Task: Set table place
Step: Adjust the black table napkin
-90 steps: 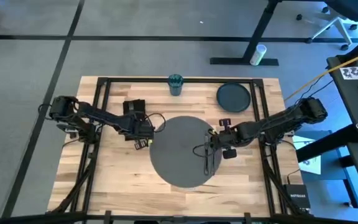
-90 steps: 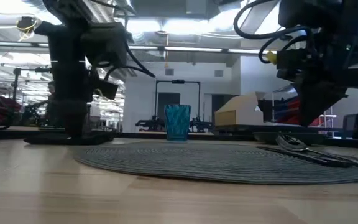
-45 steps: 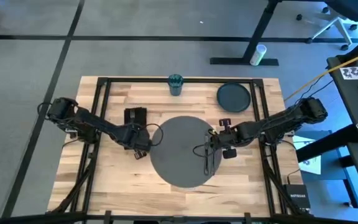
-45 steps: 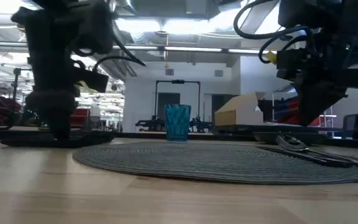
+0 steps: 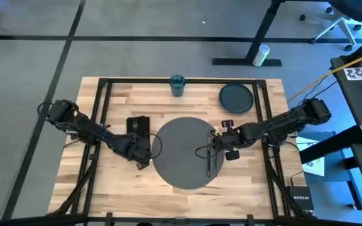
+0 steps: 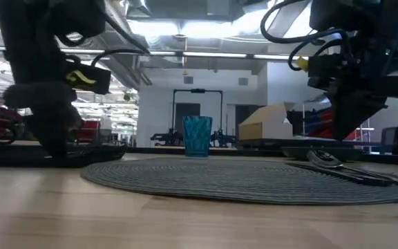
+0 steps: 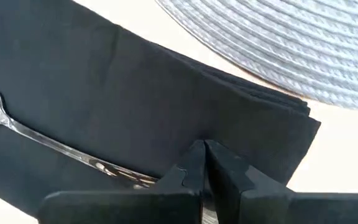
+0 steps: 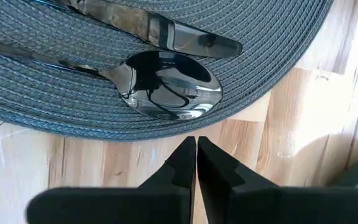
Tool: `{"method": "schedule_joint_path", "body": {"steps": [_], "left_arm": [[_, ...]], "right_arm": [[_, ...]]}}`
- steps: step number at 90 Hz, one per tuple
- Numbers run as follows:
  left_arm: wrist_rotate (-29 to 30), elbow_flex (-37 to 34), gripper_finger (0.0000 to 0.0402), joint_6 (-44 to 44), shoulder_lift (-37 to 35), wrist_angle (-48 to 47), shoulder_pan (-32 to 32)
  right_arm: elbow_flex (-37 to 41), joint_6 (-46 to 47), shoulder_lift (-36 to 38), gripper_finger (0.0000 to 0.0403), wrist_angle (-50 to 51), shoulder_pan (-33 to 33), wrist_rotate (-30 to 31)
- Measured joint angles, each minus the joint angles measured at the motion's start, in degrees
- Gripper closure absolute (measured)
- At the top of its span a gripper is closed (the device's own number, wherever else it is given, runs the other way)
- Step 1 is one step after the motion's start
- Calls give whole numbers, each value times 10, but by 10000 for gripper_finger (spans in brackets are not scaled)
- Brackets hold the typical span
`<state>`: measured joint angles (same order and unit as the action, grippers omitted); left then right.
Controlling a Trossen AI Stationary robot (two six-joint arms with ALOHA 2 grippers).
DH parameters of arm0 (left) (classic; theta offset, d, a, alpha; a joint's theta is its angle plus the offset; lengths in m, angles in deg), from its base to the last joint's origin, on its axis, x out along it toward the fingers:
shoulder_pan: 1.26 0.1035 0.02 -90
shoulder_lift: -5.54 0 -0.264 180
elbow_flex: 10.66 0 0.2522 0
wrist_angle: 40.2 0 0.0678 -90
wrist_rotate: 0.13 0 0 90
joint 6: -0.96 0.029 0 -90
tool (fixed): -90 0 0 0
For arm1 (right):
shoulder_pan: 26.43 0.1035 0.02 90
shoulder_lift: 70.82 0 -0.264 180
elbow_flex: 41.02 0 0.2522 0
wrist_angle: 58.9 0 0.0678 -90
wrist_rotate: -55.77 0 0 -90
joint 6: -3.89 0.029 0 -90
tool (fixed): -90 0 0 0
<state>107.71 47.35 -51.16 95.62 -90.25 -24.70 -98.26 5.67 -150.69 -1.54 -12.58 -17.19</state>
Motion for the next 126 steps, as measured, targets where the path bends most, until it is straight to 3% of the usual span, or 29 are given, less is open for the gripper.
{"method": "schedule_joint_path", "body": {"steps": [43,99,111,126], "left_arm": [[2,-1,402,-96,1,54,-72],[45,17,402,-42,1,49,-77],[76,44,402,-19,1,-4,-62],[90,45,402,-27,1,-116,1]], "right_arm": [[0,-8,0,403,0,0,-7],[0,-22,0,403,-4,0,-8],[-16,-25,0,403,-1,0,11],[-51,-51,0,403,0,-3,47]]}}
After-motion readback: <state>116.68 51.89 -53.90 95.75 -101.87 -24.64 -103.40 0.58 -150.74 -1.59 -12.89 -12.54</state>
